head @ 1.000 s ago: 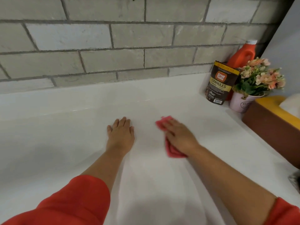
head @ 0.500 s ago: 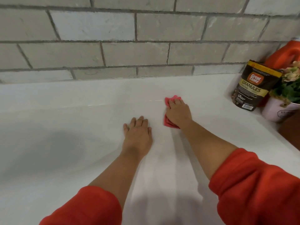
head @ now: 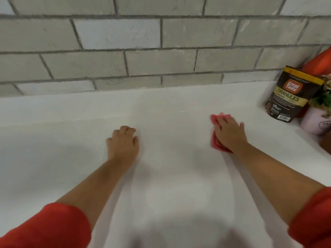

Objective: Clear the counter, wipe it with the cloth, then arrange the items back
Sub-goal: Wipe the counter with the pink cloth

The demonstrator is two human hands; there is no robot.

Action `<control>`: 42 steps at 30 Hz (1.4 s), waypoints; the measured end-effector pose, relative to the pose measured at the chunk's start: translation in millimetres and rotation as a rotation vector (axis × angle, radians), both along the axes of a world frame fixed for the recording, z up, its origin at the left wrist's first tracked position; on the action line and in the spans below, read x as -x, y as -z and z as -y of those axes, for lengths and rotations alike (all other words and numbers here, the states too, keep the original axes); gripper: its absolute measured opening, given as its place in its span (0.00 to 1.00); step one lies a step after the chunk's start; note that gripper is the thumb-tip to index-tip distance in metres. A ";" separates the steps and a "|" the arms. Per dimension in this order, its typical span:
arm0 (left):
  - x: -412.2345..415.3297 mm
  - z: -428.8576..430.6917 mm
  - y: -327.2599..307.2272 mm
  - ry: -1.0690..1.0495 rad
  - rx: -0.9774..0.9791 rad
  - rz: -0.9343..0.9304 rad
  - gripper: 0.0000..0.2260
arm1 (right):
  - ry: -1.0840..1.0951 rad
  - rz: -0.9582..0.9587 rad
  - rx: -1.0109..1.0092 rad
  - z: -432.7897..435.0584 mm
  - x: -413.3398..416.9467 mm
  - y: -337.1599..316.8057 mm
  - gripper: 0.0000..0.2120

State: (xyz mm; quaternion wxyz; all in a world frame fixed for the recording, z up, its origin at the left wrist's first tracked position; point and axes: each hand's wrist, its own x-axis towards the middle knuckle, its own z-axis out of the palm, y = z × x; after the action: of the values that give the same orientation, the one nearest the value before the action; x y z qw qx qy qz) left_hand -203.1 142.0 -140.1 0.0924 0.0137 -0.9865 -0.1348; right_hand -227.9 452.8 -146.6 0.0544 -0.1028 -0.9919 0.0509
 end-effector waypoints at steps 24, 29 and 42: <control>-0.7 17.2 11.6 -0.006 0.022 -0.006 0.16 | -0.106 0.008 0.067 40.8 40.7 0.0 0.22; 2.3 15.5 14.4 -0.008 0.021 -0.008 0.16 | 0.170 0.011 0.016 57.0 52.8 -1.2 0.23; 2.1 16.4 15.3 -0.007 -0.026 -0.044 0.14 | -0.486 -0.025 0.166 138.3 27.1 -5.1 0.22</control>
State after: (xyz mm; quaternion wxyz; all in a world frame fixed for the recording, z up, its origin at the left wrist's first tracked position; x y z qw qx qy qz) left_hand -205.3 125.6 -155.4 0.1142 0.0152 -0.9823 -0.1476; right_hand -255.0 314.5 -141.5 0.0442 0.1353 -0.9792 0.1448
